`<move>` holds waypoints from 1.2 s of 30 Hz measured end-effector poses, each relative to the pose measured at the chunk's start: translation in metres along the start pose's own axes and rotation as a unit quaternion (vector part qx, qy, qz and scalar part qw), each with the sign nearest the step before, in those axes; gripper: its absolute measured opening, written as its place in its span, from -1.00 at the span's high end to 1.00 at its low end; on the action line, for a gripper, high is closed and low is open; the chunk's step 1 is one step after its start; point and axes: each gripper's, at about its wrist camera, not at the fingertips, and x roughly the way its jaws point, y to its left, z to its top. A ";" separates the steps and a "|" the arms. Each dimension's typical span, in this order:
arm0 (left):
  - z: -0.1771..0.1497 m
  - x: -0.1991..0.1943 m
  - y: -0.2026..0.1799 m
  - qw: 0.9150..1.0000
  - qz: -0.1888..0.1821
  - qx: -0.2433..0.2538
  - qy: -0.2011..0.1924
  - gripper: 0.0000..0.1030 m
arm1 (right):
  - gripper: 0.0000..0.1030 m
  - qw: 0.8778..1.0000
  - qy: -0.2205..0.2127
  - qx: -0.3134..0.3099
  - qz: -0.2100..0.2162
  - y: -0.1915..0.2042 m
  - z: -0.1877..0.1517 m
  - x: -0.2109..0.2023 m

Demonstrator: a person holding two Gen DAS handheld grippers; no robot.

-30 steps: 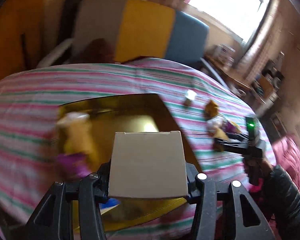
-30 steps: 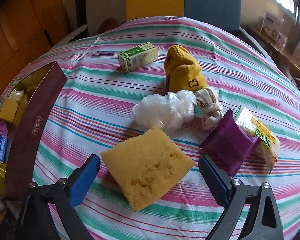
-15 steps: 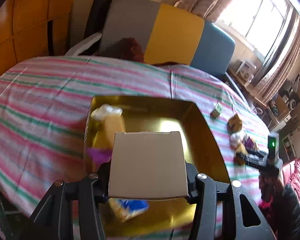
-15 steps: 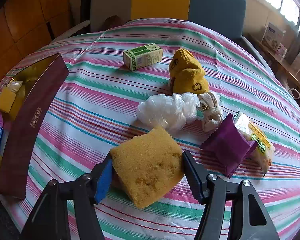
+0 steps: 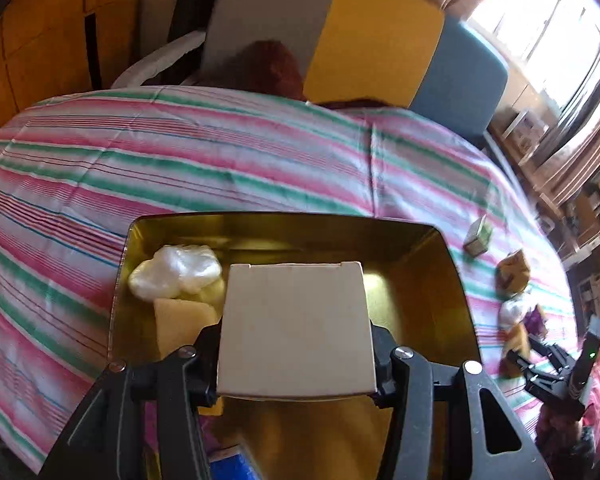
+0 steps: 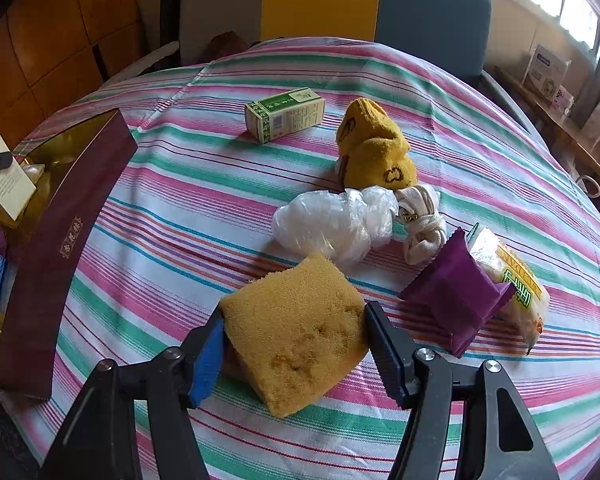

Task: Organize objects
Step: 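Carry the white box to the gold tray with the left gripper while the right gripper grasps another yellow sponge, then open the left gripper off the white box while the right gripper lifts the yellow sponge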

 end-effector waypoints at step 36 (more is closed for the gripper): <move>-0.079 -0.100 0.009 0.984 0.113 0.017 -0.140 -0.53 | -0.29 1.000 -0.001 -0.001 -0.008 0.002 -0.001 -0.002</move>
